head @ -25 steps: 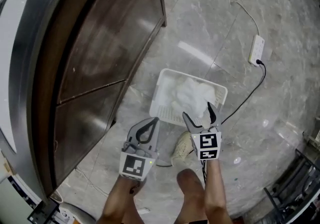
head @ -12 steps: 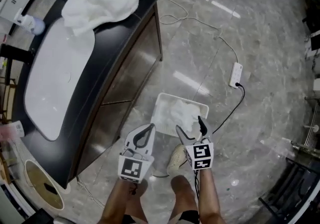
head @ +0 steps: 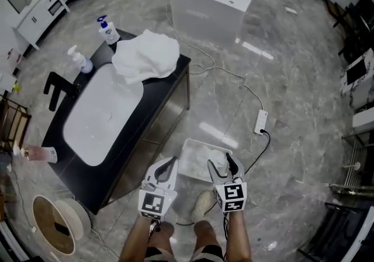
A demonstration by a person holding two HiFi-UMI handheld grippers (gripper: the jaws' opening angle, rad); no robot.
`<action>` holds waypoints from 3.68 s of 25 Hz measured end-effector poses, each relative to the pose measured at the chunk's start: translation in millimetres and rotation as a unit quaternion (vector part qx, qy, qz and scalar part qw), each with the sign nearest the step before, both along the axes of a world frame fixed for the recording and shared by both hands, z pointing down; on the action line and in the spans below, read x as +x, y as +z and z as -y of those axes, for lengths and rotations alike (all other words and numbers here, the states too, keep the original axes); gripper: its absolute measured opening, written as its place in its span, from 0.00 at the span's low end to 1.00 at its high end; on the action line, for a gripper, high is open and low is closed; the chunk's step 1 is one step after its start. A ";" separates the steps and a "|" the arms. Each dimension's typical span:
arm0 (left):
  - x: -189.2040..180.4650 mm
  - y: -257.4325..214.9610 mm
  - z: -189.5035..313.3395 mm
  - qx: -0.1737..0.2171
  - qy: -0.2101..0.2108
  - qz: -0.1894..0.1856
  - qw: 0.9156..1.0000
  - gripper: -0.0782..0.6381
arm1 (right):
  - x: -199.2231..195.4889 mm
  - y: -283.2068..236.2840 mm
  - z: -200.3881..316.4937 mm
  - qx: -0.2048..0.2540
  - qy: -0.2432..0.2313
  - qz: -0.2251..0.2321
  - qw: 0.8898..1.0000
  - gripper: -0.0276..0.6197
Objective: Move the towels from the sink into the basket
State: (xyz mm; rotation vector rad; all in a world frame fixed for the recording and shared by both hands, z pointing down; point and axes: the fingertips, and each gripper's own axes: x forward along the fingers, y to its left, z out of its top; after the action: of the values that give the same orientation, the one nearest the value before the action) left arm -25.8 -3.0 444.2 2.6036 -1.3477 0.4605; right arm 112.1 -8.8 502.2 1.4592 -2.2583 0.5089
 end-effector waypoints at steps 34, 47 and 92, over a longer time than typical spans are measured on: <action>-2.1 -225.9 -106.5 0.082 -0.040 -0.002 0.996 0.12 | 25.4 -271.1 -114.9 0.158 -0.003 -0.012 0.987 0.05; -4.5 -232.1 -100.1 0.092 -0.072 0.009 0.993 0.12 | 9.8 -275.4 -101.4 0.163 -0.047 0.006 0.986 0.05; -239.5 -116.1 289.8 -0.005 -0.087 -0.010 0.996 0.12 | -258.1 -159.8 329.5 0.070 -0.077 0.003 0.995 0.33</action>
State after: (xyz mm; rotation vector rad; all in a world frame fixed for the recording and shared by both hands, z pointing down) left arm -265.2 -292.8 328.1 2.4476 -1.5434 0.4126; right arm -146.0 -338.3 342.4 1.3346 -2.4294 0.3123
